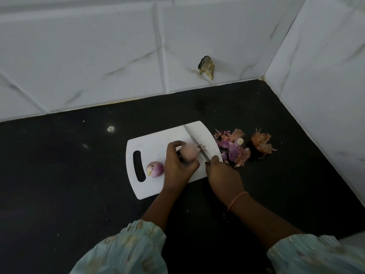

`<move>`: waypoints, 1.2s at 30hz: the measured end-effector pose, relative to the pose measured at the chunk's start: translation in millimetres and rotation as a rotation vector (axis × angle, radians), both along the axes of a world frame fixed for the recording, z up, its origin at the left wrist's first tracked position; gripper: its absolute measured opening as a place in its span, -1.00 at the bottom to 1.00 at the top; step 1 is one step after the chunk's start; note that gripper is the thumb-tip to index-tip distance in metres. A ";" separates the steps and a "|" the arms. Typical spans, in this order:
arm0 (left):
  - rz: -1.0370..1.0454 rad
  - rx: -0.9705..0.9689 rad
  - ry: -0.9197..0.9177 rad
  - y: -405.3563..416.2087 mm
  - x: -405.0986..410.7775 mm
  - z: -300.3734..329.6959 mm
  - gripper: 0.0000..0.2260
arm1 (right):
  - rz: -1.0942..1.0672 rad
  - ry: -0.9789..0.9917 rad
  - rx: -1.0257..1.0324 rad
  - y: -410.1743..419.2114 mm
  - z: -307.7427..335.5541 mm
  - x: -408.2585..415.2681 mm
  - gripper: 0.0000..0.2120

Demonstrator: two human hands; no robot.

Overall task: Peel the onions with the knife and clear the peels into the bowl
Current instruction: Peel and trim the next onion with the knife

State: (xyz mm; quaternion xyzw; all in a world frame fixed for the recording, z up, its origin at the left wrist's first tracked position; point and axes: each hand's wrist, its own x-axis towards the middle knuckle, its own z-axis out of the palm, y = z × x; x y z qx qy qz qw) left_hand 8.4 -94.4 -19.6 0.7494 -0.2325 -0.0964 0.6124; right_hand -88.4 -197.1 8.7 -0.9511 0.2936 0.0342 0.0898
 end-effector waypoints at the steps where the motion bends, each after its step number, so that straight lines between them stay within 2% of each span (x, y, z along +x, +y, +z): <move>1: 0.001 0.015 -0.035 0.7 0.3 -0.1 -0.46 | -0.003 -0.006 0.000 -0.3 0.7 -0.7 -0.69; 5: -0.001 0.094 -0.141 1.0 3.4 0.8 -0.48 | -0.059 -0.034 0.051 -5.8 0.2 -3.9 -0.68; 9: 0.001 0.107 -0.132 0.6 5.2 1.6 -0.52 | -0.140 -0.050 0.094 -23.4 8.8 -12.0 -0.68; 13: -0.036 0.100 -0.127 -0.4 5.9 -0.1 -0.56 | -0.219 -0.200 0.032 -31.7 20.1 -21.0 -0.72; 17: -0.044 0.086 -0.110 -1.9 7.6 -6.0 -0.58 | -0.217 -0.268 0.034 -29.9 15.2 -29.3 -0.70; 23: -0.061 0.115 -0.111 -1.5 6.6 -11.1 -0.52 | -0.303 -0.348 0.051 -37.2 16.6 -27.5 -0.77; 28: -0.046 0.152 -0.139 -4.1 5.4 -10.9 -0.53 | -0.208 -0.352 0.166 -27.4 26.3 -24.2 -0.78; 32: -0.033 0.160 -0.155 -5.9 5.1 -7.4 -0.52 | -0.147 -0.166 0.240 -10.2 9.6 -25.9 -0.70; 36: -0.042 0.153 -0.172 -5.1 5.3 -6.1 -0.53 | -0.185 -0.114 0.206 -17.3 -3.2 -35.2 -0.72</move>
